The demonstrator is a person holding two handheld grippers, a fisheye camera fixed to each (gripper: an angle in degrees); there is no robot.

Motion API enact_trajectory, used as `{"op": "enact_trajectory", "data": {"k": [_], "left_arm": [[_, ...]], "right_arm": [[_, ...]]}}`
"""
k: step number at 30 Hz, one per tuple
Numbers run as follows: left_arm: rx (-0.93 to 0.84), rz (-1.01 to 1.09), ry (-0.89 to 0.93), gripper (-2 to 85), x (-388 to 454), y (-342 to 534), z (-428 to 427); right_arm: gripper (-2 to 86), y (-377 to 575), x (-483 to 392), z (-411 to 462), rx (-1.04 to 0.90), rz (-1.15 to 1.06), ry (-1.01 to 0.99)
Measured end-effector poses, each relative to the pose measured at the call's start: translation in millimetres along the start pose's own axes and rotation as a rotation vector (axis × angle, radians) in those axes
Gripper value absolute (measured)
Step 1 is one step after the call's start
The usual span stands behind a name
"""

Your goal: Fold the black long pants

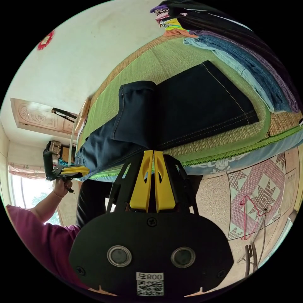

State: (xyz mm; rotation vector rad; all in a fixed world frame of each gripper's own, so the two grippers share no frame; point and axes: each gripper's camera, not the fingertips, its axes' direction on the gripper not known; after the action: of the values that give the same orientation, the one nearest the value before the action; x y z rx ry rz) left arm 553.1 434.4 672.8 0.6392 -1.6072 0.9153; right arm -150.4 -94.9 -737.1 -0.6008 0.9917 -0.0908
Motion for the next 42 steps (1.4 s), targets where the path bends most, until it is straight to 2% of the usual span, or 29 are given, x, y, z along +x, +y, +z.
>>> {"op": "enact_trajectory", "data": {"k": [6, 12, 21, 24, 27, 37, 42], "left_arm": [[0.067, -0.034, 0.168, 6.3, -27.9, -64.7, 8.5], [0.066, -0.153, 0.241, 7.5, -74.8, -145.8, 40.7], [0.03, -0.255, 0.338, 4.4, -118.7, -183.5, 73.5], [0.058, -0.235, 0.397, 3.7, -121.5, -184.9, 65.4], [0.096, -0.201, 0.46, 3.3, -116.8, -188.1, 52.5], [0.161, -0.14, 0.604, 2.9, -92.0, -223.8, 43.5], [0.152, -0.116, 0.628, 2.9, -76.1, -247.3, 52.6]], "right_arm": [[0.2, 10.3, 19.1, -17.9, 0.024, 0.002, -0.083], [0.2, 18.2, 21.8, -34.3, 0.032, -0.002, -0.114], [0.4, 29.5, 10.8, -57.0, 0.029, -0.009, -0.165], [0.9, 37.5, -5.8, -73.2, 0.05, -0.036, -0.121], [2.6, 48.6, -34.9, -99.1, 0.114, -0.089, 0.006], [8.9, 74.5, -188.1, -129.5, 0.224, -0.528, 0.158], [8.4, 76.8, -215.0, -124.4, 0.264, -0.556, 0.286]]}}
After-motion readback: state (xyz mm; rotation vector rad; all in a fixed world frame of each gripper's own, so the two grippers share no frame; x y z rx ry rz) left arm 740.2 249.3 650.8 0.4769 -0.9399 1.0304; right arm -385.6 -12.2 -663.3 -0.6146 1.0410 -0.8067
